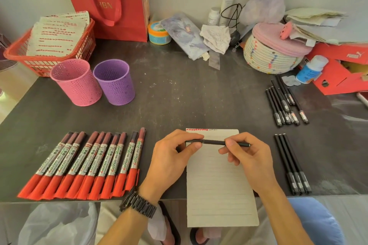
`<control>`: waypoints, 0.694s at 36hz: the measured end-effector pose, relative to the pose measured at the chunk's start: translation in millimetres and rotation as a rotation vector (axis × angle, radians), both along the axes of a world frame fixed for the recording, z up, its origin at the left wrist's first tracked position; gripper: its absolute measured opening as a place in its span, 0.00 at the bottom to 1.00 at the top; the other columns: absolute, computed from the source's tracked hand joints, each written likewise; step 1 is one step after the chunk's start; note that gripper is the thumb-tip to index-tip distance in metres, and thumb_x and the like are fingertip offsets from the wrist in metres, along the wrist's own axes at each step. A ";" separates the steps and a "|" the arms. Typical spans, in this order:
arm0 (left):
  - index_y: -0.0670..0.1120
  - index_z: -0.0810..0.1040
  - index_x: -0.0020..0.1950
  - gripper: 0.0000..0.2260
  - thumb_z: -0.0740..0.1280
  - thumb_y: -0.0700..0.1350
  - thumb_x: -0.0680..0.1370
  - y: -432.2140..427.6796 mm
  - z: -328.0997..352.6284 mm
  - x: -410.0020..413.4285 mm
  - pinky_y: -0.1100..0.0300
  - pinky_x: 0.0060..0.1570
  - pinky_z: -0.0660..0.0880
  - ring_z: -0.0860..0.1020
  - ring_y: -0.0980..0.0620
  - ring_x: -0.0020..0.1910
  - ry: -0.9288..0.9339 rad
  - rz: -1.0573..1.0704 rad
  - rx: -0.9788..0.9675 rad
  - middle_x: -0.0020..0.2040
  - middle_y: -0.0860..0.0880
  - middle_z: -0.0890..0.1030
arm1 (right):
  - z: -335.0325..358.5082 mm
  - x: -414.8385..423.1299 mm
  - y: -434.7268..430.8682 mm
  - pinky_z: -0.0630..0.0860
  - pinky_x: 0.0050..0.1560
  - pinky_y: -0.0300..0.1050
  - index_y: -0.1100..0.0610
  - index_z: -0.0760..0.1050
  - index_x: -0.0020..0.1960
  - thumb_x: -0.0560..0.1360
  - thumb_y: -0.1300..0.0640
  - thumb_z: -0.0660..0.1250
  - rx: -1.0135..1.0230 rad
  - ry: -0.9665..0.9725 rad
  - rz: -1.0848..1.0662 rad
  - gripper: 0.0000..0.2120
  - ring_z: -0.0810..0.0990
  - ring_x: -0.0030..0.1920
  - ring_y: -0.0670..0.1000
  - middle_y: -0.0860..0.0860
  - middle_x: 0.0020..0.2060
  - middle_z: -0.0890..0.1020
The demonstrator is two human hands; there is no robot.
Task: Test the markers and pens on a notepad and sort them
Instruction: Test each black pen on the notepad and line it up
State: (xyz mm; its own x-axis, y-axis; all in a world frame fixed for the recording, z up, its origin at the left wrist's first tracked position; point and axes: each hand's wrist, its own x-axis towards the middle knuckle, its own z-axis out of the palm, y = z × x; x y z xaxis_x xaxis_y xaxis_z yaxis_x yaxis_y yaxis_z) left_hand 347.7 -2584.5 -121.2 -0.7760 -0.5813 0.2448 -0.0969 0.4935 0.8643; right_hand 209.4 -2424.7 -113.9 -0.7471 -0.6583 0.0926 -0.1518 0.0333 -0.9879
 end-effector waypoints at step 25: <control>0.65 0.75 0.64 0.18 0.66 0.64 0.75 2.5 -2.0 0.0 0.56 0.66 0.67 0.67 0.62 0.66 -0.207 0.063 -0.223 0.64 0.68 0.72 | 23.4 4.3 1.5 0.81 0.49 0.42 0.49 0.75 0.53 0.84 0.48 0.59 0.067 0.045 -0.066 0.09 0.85 0.49 0.48 0.46 0.48 0.85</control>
